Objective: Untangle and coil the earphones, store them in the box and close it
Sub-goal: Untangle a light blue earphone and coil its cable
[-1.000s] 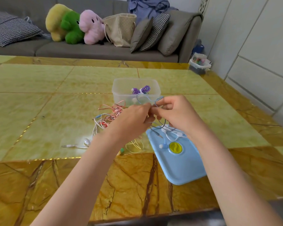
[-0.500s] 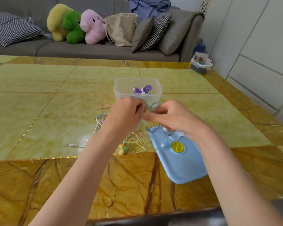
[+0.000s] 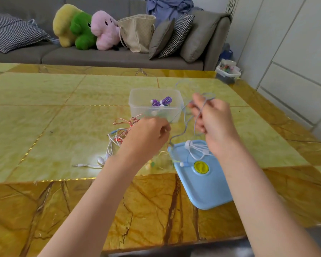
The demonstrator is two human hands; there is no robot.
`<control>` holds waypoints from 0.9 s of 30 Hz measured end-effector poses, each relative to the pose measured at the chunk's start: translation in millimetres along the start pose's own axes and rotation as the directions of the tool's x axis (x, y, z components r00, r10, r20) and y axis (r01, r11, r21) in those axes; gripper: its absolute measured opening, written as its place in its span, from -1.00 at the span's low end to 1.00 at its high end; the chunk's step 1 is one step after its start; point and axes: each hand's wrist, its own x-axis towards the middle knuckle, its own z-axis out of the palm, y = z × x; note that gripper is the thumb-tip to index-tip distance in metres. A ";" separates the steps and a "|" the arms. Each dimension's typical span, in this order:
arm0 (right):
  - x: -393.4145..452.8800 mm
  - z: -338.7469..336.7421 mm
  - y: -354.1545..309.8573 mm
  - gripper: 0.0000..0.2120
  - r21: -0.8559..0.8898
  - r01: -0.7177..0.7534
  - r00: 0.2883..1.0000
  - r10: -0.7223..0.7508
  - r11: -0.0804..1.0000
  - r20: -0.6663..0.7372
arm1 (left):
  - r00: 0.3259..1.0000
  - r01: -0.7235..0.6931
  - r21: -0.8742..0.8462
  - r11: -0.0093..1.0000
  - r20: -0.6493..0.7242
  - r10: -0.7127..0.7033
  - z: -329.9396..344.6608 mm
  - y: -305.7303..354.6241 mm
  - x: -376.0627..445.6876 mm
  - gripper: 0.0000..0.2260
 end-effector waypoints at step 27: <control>9.9 -24.3 -7.8 -0.70 0.443 -0.017 0.993 0.069 0.897 -0.100 | 0.973 0.226 0.064 0.972 -0.062 -0.222 -17.3 -5.5 5.9 -0.68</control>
